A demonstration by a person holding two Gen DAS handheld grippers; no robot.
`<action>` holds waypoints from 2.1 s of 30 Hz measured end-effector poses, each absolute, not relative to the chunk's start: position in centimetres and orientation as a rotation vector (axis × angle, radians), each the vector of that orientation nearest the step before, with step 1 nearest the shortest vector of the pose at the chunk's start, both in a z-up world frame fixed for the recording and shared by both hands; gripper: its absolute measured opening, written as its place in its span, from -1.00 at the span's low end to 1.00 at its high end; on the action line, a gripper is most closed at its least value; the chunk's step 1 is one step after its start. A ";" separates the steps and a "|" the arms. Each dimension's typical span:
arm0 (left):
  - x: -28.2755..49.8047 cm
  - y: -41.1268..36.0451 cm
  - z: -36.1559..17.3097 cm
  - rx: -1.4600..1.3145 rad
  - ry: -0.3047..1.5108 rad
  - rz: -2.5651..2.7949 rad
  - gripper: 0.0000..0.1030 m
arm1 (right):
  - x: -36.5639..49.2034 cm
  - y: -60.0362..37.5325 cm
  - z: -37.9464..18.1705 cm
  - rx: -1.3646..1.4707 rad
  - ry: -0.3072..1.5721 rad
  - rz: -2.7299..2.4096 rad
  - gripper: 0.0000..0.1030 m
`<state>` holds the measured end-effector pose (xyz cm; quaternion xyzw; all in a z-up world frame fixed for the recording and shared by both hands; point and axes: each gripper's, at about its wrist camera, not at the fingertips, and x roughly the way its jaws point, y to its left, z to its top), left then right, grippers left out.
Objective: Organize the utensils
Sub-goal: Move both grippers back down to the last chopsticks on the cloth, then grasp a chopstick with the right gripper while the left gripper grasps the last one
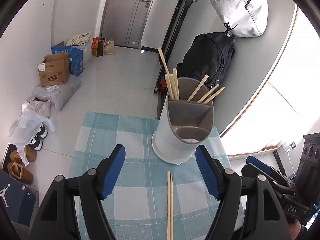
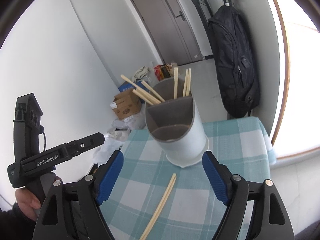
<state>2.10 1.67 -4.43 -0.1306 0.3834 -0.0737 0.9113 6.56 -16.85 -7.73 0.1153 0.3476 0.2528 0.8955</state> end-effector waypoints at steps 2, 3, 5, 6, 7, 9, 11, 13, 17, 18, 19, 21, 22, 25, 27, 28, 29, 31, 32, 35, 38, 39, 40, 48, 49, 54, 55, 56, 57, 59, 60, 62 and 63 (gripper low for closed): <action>1.9 1.6 -5.0 -0.268 0.796 -0.142 0.34 | 6.4 -16.6 -8.5 0.224 0.746 0.517 0.61; 1.8 1.4 -5.5 -0.268 0.800 -0.129 0.34 | 6.4 -16.3 -9.0 0.210 0.765 0.512 0.61; 1.6 1.4 -6.4 -0.266 0.810 -0.103 0.35 | 6.5 -16.0 -9.8 0.195 0.793 0.510 0.61; 1.6 1.5 -6.8 -0.267 0.819 -0.091 0.35 | 6.5 -15.8 -10.2 0.189 0.812 0.510 0.61; 1.6 1.6 -7.2 -0.267 0.828 -0.080 0.35 | 6.6 -15.7 -10.6 0.183 0.827 0.509 0.61; 1.5 1.9 -8.1 -0.255 0.843 -0.069 0.35 | 6.8 -15.3 -11.5 0.161 0.864 0.501 0.61; 1.3 2.2 -8.5 -0.243 0.845 -0.055 0.35 | 7.2 -14.6 -12.6 0.139 0.921 0.503 0.60; 1.3 2.6 -8.9 -0.237 0.848 -0.039 0.35 | 7.7 -13.8 -13.7 0.112 0.971 0.508 0.46; 1.7 3.7 -9.0 -0.279 0.863 -0.016 0.35 | 8.8 -11.8 -15.8 0.031 1.064 0.501 -0.07; 1.8 3.9 -9.1 -0.285 0.866 -0.014 0.35 | 9.2 -11.3 -16.4 0.020 1.095 0.499 -0.20; 1.8 4.2 -9.1 -0.292 0.868 -0.014 0.35 | 9.5 -11.0 -16.9 0.014 1.117 0.506 -0.31; 1.8 4.7 -9.1 -0.313 0.878 -0.011 0.35 | 10.0 -10.1 -17.8 -0.024 1.150 0.506 -0.45; 1.8 4.8 -9.3 -0.321 0.882 -0.014 0.35 | 10.2 -9.8 -18.0 -0.043 1.159 0.504 -0.49; 1.7 4.8 -9.6 -0.311 0.893 -0.012 0.35 | 10.9 -9.0 -18.8 -0.082 1.195 0.499 -0.51; 1.8 5.0 -9.7 -0.303 0.899 -0.019 0.35 | 11.2 -8.6 -19.3 -0.103 1.222 0.493 -0.52; 1.8 5.1 -9.8 -0.301 0.902 -0.019 0.35 | 11.4 -8.4 -19.6 -0.118 1.232 0.485 -0.52; 1.8 5.2 -9.9 -0.301 0.905 -0.019 0.35 | 11.5 -8.2 -19.8 -0.136 1.241 0.472 -0.52; 1.9 5.7 -10.0 -0.312 0.910 -0.017 0.35 | 11.5 -7.8 -19.6 -0.159 1.243 0.449 -0.60; 1.9 6.1 -10.1 -0.318 0.913 -0.014 0.35 | 11.5 -7.7 -19.6 -0.163 1.246 0.443 -0.60; 1.9 7.0 -10.1 -0.348 0.913 0.001 0.35 | 11.8 -7.0 -19.4 -0.212 1.250 0.409 -0.60; 2.0 7.7 -10.2 -0.368 0.916 0.004 0.35 | 11.9 -5.7 -19.3 -0.251 1.256 0.390 -0.60; 2.0 7.8 -10.2 -0.373 0.916 0.005 0.35 | 11.8 -5.3 -19.3 -0.266 1.256 0.382 -0.60; 2.0 8.0 -10.2 -0.375 0.917 0.007 0.35 | 11.8 -4.9 -19.3 -0.279 1.254 0.373 -0.60; 1.7 8.9 -10.3 -0.399 0.924 0.012 0.35 | 13.1 -4.1 -19.9 -0.298 1.285 0.325 -0.60; 1.8 9.1 -10.3 -0.402 0.925 0.011 0.35 | 13.2 -4.4 -19.8 -0.278 1.276 0.325 -0.60; 1.7 9.6 -10.6 -0.423 0.939 0.016 0.35 | 13.1 -5.0 -19.9 -0.265 1.277 0.320 -0.63; 1.7 9.6 -10.6 -0.425 0.941 0.018 0.35 | 13.3 -5.0 -19.8 -0.263 1.277 0.319 -0.63; 1.7 9.6 -10.6 -0.427 0.941 0.017 0.35 | 13.4 -5.1 -19.7 -0.262 1.275 0.312 -0.63; 1.7 9.6 -10.5 -0.428 0.940 0.015 0.35 | 13.7 -4.6 -19.8 -0.264 1.273 0.305 -0.63; 1.7 9.6 -10.6 -0.424 0.943 0.015 0.35 | 13.8 -4.2 -19.8 -0.264 1.262 0.298 -0.63; 1.7 9.7 -10.6 -0.424 0.946 0.015 0.35 | 14.0 -4.1 -19.8 -0.261 1.253 0.296 -0.63; 1.8 9.6 -10.7 -0.421 0.954 0.015 0.35 | 14.3 -4.1 -19.8 -0.241 1.241 0.289 -0.62; 1.7 9.6 -10.8 -0.417 0.956 0.016 0.35 | 14.3 -4.1 -19.8 -0.225 1.232 0.284 -0.63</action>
